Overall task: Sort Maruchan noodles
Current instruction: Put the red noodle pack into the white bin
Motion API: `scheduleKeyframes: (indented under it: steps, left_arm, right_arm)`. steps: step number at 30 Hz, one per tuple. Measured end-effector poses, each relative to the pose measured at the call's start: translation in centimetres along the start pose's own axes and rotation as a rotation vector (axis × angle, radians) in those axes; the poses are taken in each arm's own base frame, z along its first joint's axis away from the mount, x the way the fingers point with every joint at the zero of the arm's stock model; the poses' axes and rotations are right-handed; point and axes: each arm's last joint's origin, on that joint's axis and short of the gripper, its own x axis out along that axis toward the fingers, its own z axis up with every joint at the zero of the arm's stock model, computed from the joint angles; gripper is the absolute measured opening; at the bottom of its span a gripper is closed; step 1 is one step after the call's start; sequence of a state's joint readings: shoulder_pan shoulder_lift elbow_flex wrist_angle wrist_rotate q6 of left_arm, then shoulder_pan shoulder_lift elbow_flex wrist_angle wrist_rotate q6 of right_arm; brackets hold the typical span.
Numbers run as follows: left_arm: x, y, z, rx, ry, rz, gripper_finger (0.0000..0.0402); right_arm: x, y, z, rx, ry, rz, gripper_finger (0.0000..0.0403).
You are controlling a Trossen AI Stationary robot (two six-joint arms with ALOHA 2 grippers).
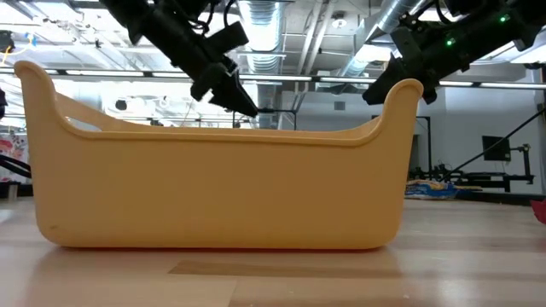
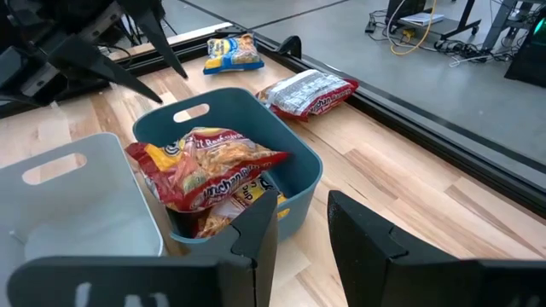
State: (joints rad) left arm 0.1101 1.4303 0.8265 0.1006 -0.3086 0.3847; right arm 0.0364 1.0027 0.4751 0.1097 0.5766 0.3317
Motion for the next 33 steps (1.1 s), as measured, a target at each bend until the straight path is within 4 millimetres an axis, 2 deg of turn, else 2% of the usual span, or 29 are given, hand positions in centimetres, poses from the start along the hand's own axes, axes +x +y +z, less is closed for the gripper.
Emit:
scheduleKeyframes:
  steps: [6,12,18,27,33]
  left_arm:
    - [-3.3,1.1,1.8,-0.085,0.043,-0.008,0.0137]
    - [-7.3,2.0,2.3,-0.279,-0.045,-0.067,0.0137]
    - [-10.0,1.0,-0.2,-0.382,-0.179,-0.087,0.0137]
    - [-11.0,-1.6,-6.5,-0.532,-0.450,-0.095,0.0137]
    - [-11.7,-1.8,-7.6,-0.552,-0.496,-0.100,0.0137]
  right_arm:
    - [0.0,0.0,-0.1,-0.004,0.007,-0.002,0.0128]
    - [0.0,0.0,-0.1,0.000,0.012,-0.004,0.0128]
    - [0.0,0.0,-0.3,0.003,0.023,-0.006,0.0128]
    - [0.0,-0.1,-0.2,0.006,0.018,-0.006,0.0128]
    - [0.0,0.0,-0.1,0.028,0.011,-0.004,0.0128]
